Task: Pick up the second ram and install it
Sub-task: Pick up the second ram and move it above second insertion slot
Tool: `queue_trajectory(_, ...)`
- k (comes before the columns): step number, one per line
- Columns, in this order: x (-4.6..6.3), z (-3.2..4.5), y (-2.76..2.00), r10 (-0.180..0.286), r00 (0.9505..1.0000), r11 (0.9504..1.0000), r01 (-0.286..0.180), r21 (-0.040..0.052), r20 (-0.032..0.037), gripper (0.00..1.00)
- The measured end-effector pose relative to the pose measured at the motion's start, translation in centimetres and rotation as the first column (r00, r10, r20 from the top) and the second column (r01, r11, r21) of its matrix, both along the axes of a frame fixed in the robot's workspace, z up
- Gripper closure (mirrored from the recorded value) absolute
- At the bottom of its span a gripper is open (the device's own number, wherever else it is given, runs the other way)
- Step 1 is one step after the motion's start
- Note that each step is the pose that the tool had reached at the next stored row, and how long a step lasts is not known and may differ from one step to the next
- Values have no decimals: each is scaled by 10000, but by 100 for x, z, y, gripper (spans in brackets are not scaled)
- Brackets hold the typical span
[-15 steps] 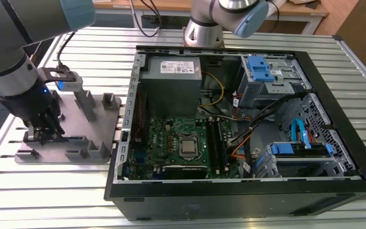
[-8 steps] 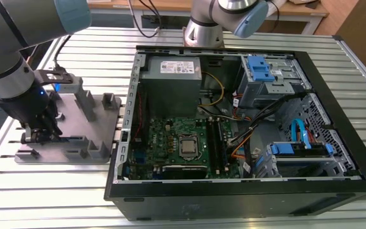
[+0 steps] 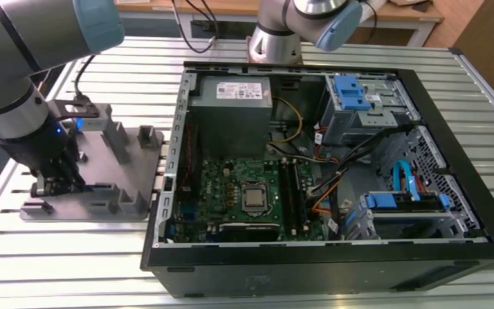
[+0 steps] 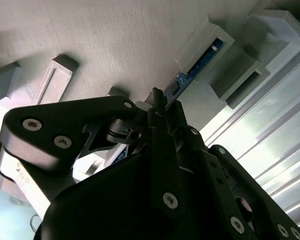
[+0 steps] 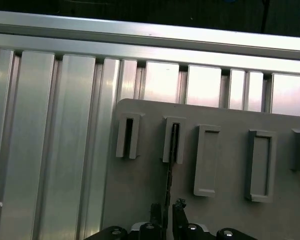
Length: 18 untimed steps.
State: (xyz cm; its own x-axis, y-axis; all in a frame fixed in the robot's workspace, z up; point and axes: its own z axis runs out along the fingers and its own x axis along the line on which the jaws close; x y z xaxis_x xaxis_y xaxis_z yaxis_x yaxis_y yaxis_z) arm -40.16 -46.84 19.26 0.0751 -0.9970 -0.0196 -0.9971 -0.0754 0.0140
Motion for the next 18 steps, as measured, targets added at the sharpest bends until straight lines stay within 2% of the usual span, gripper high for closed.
queue_trajectory(8,-1,-12,0,0,10000,10000,0,9,1,76)
queue_trajectory(10,-1,-12,0,-1,10000,10000,1,11,1,78)
queue_trajectory(11,-1,-12,0,0,10000,10000,0,12,0,84)
queue_trajectory(18,-1,-12,0,0,10000,10000,0,18,1,86)
